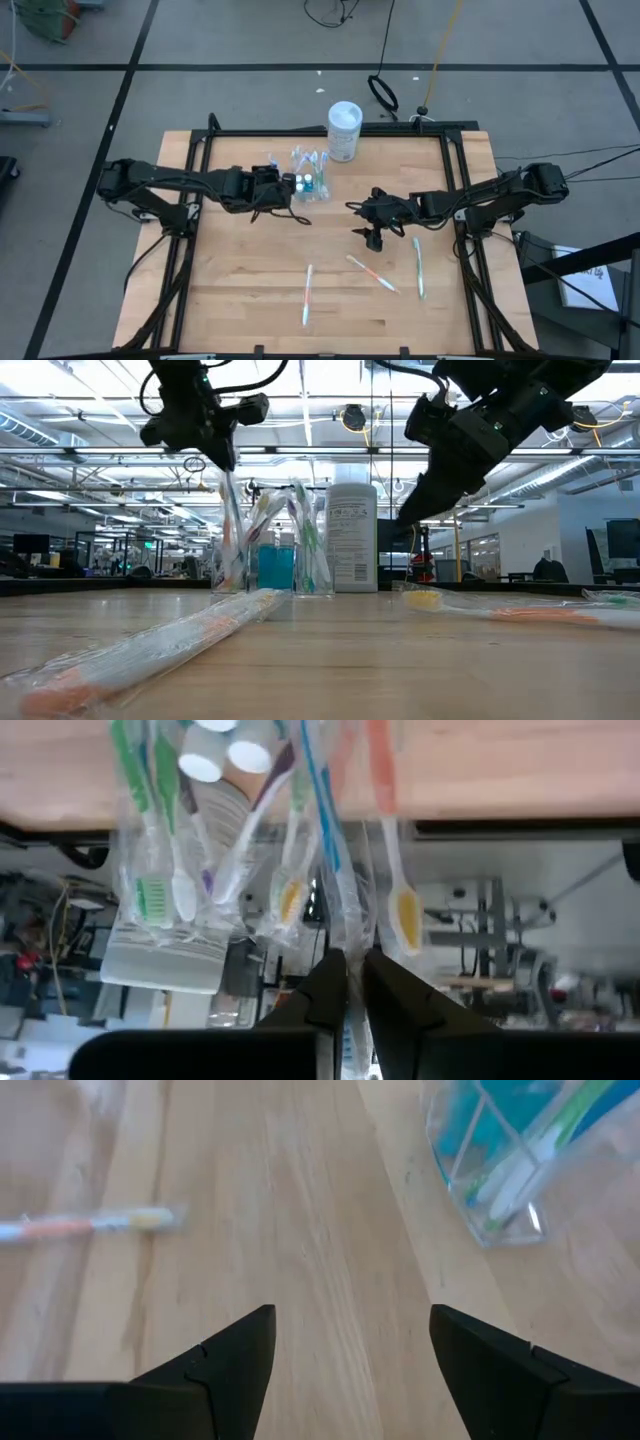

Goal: Pick & Place toothbrushing station
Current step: Put the blue toothbrush into the transparent organizer

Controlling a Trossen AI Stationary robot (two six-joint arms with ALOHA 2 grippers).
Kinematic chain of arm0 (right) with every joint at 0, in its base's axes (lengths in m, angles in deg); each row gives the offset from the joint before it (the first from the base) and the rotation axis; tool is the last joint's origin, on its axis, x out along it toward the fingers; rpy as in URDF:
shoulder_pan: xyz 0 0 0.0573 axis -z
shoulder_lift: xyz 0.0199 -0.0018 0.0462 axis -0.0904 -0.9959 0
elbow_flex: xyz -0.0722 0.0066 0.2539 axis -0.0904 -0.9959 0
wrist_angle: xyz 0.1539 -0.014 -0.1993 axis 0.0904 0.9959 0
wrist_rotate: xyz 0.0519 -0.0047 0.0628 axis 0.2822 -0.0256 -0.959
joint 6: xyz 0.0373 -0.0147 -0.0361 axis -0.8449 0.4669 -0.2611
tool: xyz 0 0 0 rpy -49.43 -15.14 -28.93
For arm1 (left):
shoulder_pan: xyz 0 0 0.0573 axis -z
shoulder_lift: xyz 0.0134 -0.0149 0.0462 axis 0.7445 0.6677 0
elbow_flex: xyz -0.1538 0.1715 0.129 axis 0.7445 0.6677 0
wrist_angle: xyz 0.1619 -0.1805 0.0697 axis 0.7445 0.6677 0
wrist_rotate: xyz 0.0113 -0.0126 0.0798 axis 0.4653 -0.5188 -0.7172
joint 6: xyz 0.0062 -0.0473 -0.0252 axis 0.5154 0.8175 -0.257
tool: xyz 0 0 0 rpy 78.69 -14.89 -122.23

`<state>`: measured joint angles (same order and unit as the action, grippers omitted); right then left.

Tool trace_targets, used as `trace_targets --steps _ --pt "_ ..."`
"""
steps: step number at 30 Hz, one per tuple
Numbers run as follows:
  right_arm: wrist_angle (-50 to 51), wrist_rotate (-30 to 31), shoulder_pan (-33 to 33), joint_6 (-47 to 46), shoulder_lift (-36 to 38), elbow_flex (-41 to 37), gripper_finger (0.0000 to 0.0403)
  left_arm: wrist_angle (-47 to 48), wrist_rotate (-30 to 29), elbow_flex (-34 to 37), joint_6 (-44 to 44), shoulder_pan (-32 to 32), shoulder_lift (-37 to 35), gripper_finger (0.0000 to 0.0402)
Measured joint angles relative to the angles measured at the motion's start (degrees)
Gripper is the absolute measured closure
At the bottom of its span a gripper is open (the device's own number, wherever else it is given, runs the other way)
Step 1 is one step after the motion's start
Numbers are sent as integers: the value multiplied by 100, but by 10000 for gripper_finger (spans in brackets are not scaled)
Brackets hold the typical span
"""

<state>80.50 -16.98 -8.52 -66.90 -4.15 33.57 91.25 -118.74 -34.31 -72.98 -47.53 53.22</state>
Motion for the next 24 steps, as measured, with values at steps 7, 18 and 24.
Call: trace_targets --steps 7,18,24 --pt "-426 0 0 -12 0 2 147 -591 88 -4 35 -175 352 367" --pt "-379 0 0 9 0 2 147 -1447 211 0 1800 -313 1048 358" --pt "-379 0 0 113 0 0 147 -1520 15 0 1859 -313 1220 301"
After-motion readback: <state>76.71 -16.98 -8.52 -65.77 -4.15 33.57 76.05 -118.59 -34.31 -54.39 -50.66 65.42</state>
